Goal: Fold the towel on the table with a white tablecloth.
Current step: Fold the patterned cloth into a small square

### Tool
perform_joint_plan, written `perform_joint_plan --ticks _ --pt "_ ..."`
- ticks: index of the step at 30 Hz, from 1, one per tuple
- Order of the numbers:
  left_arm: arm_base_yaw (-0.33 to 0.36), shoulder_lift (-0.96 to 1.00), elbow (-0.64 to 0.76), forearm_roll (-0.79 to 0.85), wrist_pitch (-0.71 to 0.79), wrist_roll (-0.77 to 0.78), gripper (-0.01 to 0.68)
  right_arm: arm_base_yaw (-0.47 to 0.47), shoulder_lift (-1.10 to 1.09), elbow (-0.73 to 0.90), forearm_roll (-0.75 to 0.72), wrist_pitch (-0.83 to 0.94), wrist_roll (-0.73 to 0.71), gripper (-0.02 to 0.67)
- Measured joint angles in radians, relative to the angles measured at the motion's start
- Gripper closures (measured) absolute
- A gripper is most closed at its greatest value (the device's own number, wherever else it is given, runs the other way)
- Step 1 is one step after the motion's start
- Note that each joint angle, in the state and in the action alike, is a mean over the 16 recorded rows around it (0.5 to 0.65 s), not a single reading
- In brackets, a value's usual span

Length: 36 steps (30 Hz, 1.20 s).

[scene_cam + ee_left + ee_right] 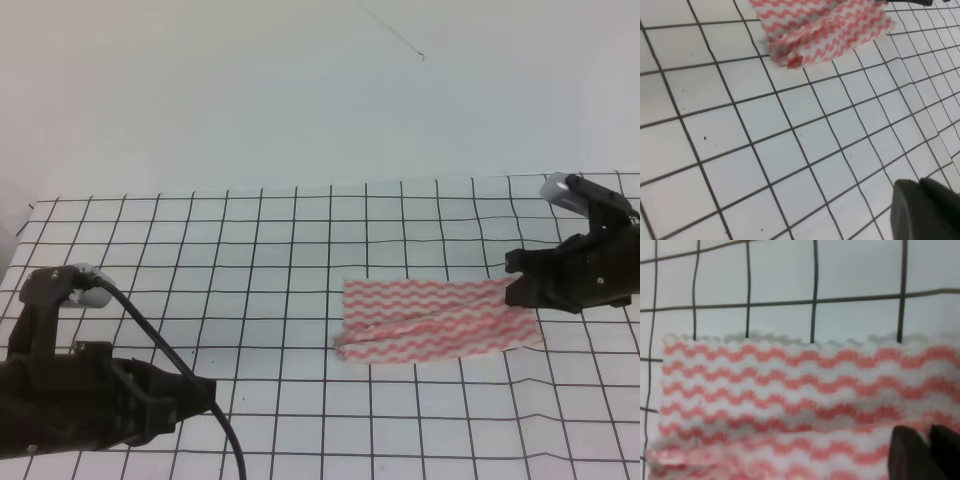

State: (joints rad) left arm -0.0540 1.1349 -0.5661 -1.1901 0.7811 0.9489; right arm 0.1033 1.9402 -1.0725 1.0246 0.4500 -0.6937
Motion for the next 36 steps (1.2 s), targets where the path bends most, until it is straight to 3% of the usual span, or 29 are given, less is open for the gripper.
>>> perform_joint_plan --ticks 5,10,18,22,28,36 --pt "0.0 -0.001 0.0 0.006 -0.002 0.0 0.671 -0.001 -0.02 -0.001 0.0 -0.021 -0.054 0.411" --pt "0.0 -0.001 0.0 0.021 -0.019 0.0 0.671 -0.001 -0.057 -0.006 -0.002 0.003 -0.214 0.34" --pt "-0.001 -0.001 0.0 0.043 -0.089 -0.005 0.671 0.018 -0.11 -0.048 -0.042 0.125 -0.571 0.33" --pt "-0.001 0.004 -0.012 0.05 -0.124 -0.016 0.671 0.049 -0.119 -0.093 -0.101 0.205 -0.672 0.33" --pt "-0.002 0.059 -0.083 0.076 -0.109 -0.041 0.672 0.139 -0.115 -0.195 -0.285 0.28 -0.674 0.331" --pt "-0.002 0.242 -0.274 0.128 0.024 -0.075 0.672 0.294 -0.073 -0.356 -0.589 0.346 -0.531 0.332"
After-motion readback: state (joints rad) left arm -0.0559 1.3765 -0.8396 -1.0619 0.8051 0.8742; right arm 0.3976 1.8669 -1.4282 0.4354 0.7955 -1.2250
